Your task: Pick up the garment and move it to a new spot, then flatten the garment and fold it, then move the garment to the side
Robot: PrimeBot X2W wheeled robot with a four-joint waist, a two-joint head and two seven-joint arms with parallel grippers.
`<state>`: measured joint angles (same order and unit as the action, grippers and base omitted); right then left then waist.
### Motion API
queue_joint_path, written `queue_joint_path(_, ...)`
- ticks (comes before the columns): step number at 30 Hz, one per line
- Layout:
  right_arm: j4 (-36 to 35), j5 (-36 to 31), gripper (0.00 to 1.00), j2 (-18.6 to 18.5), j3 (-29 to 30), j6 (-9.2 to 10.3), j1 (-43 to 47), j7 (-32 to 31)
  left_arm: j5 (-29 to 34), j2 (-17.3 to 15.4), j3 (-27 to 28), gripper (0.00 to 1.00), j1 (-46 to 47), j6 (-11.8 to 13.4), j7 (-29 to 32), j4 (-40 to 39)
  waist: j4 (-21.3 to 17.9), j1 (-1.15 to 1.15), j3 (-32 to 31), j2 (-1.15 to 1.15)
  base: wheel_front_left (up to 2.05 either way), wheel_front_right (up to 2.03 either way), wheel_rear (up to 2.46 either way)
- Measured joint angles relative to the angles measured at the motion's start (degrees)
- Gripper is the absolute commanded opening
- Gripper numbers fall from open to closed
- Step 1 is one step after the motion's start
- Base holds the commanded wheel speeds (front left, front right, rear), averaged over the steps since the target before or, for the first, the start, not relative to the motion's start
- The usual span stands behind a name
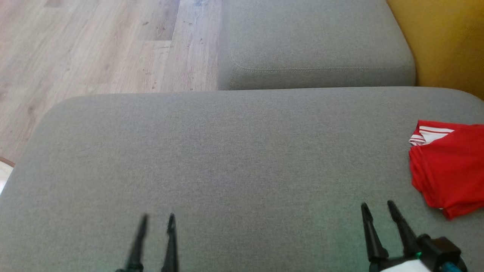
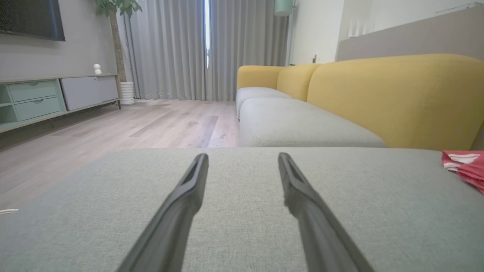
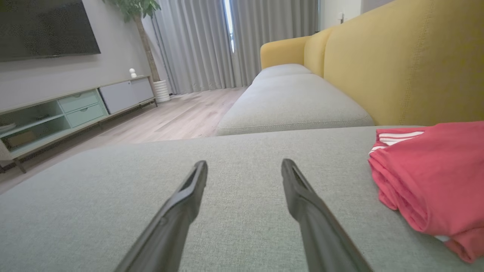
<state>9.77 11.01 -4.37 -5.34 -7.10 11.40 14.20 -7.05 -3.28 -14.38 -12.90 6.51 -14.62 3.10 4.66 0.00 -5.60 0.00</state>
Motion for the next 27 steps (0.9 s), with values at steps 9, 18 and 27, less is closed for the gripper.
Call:
queue_joint_path(9, 5.53, 2.23, 0.00, 0.01, -0.16, 0.00, 1.95, -0.62, -2.56, -0.01, -0.25, 0.00, -2.36, -0.02, 0.44, 5.45, -0.20, 0.01, 0.20, 0.00, 0.00, 0.00, 0.00)
queue_joint_path(18, 5.52, 7.59, 0.00, 0.01, 0.15, 0.00, 1.52, -1.69, -8.35, -0.24, 0.14, 0.00, -1.69, -1.03, 1.52, 5.92, -0.48, 0.01, 0.57, 0.00, 0.00, 0.00, 0.00)
queue_joint_path(27, 5.52, 13.60, 0.00, 0.01, 0.78, 0.00, 0.45, -2.97, -14.80, -0.36, 1.25, 0.00, -0.16, -2.03, 2.54, 6.51, -0.81, 0.01, 0.99, 0.00, 0.00, 0.00, 0.00)
